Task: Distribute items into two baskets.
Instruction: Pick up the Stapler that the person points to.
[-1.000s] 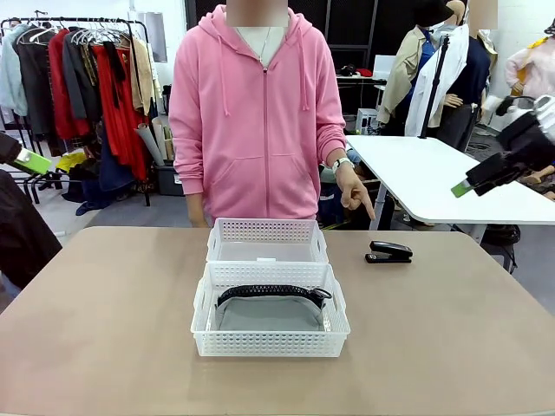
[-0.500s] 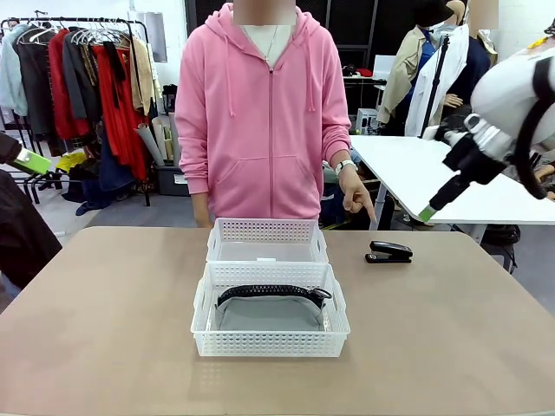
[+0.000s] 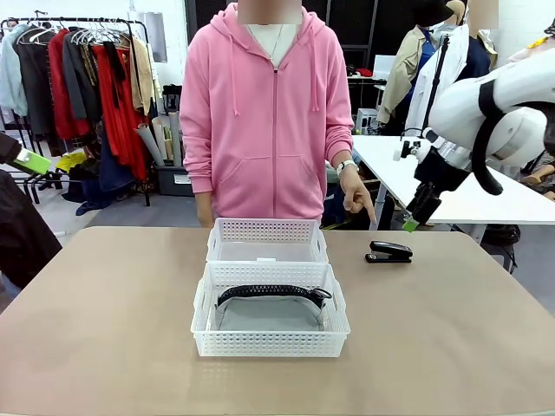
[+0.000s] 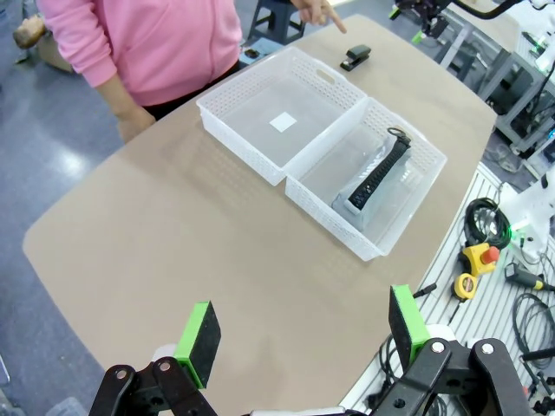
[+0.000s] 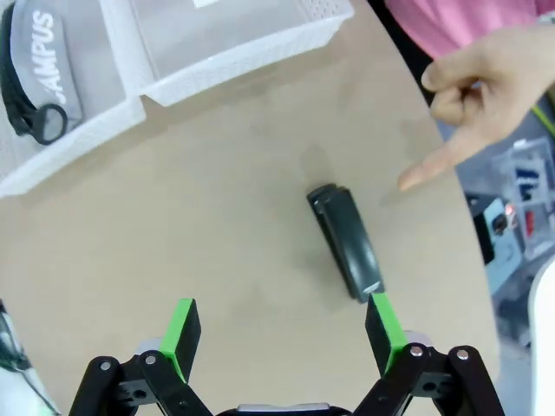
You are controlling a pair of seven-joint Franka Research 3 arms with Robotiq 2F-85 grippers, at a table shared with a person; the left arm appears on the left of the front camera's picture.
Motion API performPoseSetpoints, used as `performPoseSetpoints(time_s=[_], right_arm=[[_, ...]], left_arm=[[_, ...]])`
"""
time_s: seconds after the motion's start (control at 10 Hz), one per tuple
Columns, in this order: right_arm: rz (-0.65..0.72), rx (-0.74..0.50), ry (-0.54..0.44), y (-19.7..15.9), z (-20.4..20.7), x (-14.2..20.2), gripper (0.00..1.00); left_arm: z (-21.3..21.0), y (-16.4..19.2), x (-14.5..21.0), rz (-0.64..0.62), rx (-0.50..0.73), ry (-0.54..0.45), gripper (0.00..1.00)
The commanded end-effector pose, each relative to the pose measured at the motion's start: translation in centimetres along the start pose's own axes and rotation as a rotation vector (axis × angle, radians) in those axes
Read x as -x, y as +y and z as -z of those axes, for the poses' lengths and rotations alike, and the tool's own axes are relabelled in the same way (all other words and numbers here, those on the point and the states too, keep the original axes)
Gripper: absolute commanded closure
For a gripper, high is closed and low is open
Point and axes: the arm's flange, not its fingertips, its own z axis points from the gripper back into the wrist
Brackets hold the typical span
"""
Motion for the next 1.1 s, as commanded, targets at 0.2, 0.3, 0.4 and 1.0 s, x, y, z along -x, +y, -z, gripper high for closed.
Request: performPoseSetpoints(time_s=[0.2, 0.3, 0.4, 1.0], right_arm=[[-0.212, -0.013, -0.037, -3.7, 2.8, 0.5, 0.0], [-0.256, -0.031, -0.009, -4.4, 3.5, 1.0, 0.0], [-0.292, -0.055, 0.011, -5.0, 4.0, 1.5, 0.0], [-0.348, -0.157, 0.05, -6.9, 8.0, 2.2, 0.0]], left_arm=[[0.0, 0.0, 0.0, -0.001, 0.011, -0.013, 0.0], [0.0, 0.0, 0.0, -0.001, 0.011, -0.013, 0.0], [0.0, 0.0, 0.0, -0.001, 0.011, -0.013, 0.0], [0.0, 0.0, 0.0, -0.001, 0.011, -0.013, 0.0]])
